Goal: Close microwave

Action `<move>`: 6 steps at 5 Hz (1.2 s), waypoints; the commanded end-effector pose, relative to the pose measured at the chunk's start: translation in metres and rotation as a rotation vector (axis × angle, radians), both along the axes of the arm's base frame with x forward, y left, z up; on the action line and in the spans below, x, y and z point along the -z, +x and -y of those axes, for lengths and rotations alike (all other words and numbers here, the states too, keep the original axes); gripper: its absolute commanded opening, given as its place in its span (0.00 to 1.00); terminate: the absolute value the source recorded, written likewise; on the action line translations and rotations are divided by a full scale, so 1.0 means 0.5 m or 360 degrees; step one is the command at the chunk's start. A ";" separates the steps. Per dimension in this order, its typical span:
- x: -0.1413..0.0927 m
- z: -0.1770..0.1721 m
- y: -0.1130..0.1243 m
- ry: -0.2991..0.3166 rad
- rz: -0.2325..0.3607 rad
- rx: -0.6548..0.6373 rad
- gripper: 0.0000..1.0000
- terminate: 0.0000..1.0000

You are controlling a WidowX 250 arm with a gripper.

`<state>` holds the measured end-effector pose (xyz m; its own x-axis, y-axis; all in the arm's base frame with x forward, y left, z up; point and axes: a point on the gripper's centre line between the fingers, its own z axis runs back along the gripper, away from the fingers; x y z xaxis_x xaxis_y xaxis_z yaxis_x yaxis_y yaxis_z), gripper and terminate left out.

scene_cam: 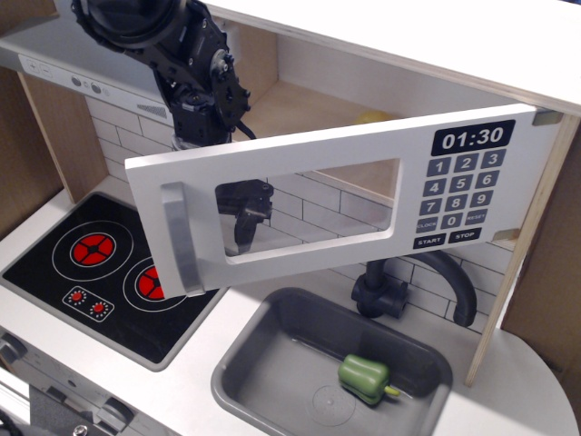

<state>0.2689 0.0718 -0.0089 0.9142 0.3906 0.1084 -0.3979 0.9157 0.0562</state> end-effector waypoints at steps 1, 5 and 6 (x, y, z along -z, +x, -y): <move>0.000 0.000 0.000 0.0000 0.0000 0.0000 1.00 0.00; -0.270 0.073 0.037 -0.0112 0.0140 0.0408 1.00 0.00; -0.318 0.087 0.022 -0.0154 0.0144 0.0518 1.00 0.00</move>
<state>0.2754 0.0231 0.1349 0.9906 0.0880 0.1051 -0.0807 0.9941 -0.0719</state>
